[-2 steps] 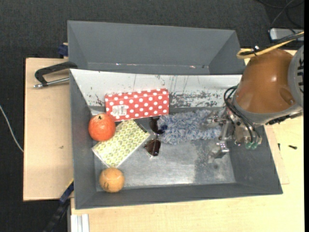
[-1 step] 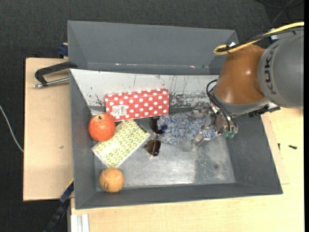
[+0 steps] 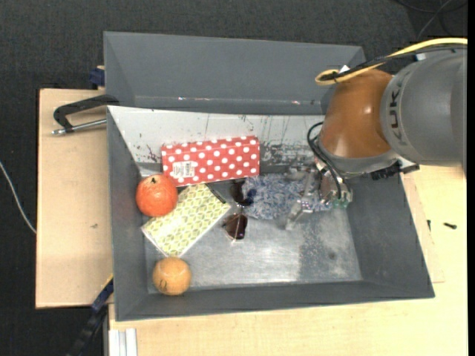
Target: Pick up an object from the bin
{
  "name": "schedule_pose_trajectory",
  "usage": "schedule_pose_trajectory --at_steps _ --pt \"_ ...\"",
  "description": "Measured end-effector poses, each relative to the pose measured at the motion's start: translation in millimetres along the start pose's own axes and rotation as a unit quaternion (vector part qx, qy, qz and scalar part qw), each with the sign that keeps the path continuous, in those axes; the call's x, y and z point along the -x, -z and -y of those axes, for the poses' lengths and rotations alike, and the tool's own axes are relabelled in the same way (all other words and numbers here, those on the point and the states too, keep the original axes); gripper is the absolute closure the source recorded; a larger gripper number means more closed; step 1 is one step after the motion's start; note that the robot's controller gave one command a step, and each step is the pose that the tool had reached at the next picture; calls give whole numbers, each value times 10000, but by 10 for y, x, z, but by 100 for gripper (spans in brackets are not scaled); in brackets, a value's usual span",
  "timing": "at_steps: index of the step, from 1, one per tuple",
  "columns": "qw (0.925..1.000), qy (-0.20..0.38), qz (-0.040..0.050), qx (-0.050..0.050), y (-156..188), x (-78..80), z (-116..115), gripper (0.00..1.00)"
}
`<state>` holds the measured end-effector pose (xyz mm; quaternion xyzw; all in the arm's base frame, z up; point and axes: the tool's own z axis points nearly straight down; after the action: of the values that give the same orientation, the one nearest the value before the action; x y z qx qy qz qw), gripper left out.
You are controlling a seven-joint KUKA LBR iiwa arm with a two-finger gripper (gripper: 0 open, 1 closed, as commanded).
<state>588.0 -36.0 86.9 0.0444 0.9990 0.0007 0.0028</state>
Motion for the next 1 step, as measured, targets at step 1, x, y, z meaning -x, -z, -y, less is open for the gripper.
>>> schedule_pose_trajectory --at_steps 1 --pt "9799 1996 2 -22 0 101 79 0"
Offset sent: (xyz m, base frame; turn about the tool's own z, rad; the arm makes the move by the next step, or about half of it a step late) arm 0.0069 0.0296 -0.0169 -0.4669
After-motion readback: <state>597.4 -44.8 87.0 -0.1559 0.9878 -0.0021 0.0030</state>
